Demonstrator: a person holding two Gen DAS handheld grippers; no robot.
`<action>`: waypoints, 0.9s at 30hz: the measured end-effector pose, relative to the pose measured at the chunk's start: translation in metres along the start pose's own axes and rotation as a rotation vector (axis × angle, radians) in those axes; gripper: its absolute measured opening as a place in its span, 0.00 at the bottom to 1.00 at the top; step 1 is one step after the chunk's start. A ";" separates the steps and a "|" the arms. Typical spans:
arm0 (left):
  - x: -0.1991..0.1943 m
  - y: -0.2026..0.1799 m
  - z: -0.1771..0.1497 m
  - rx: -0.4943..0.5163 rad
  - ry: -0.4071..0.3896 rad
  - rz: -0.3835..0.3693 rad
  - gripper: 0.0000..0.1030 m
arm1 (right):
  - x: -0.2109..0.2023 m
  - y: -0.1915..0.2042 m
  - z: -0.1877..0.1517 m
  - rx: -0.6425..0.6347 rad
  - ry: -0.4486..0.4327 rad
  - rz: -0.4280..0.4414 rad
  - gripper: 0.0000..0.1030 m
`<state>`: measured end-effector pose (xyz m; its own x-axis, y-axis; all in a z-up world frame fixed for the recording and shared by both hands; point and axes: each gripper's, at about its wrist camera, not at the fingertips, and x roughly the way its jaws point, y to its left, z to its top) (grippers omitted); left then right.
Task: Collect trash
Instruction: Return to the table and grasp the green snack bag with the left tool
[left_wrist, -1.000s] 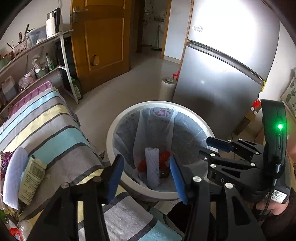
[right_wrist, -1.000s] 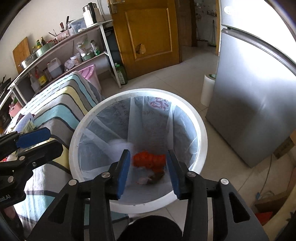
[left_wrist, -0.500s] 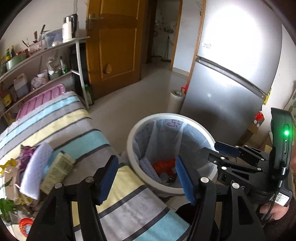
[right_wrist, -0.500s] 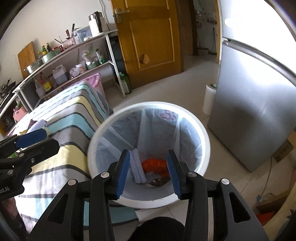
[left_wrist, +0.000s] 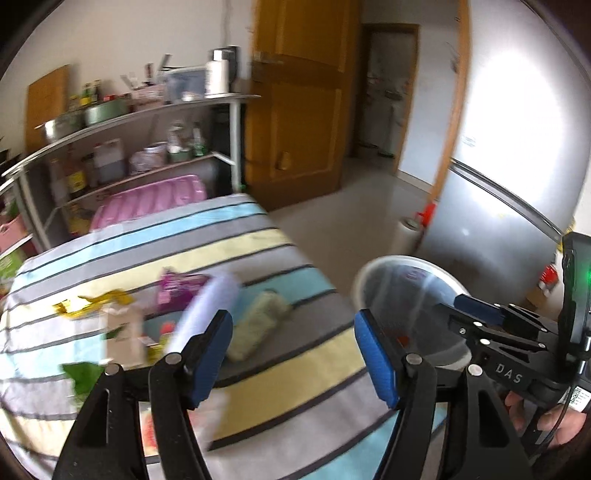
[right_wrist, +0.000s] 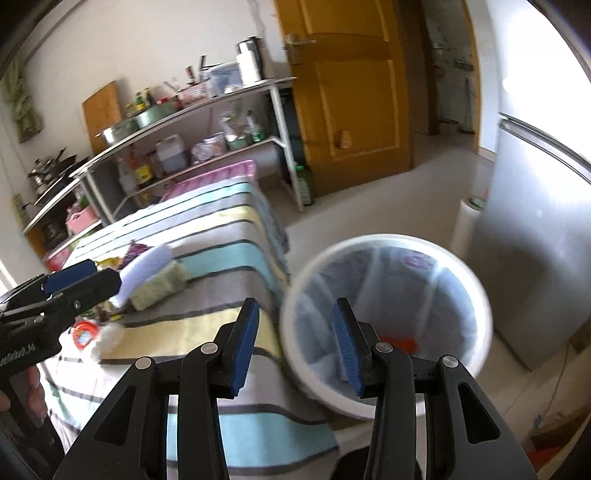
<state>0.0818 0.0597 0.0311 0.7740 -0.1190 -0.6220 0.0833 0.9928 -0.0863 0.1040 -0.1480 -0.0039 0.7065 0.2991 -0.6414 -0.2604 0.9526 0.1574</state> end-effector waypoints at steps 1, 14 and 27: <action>-0.004 0.012 -0.002 -0.021 -0.002 0.019 0.69 | 0.003 0.007 0.001 -0.009 0.002 0.013 0.42; -0.030 0.118 -0.027 -0.220 -0.017 0.201 0.71 | 0.055 0.074 0.009 -0.036 0.093 0.153 0.43; -0.013 0.165 -0.053 -0.319 0.059 0.167 0.72 | 0.117 0.111 0.018 -0.004 0.247 0.204 0.43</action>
<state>0.0527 0.2244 -0.0164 0.7219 0.0345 -0.6912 -0.2482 0.9452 -0.2121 0.1695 -0.0059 -0.0482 0.4585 0.4614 -0.7596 -0.3832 0.8738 0.2994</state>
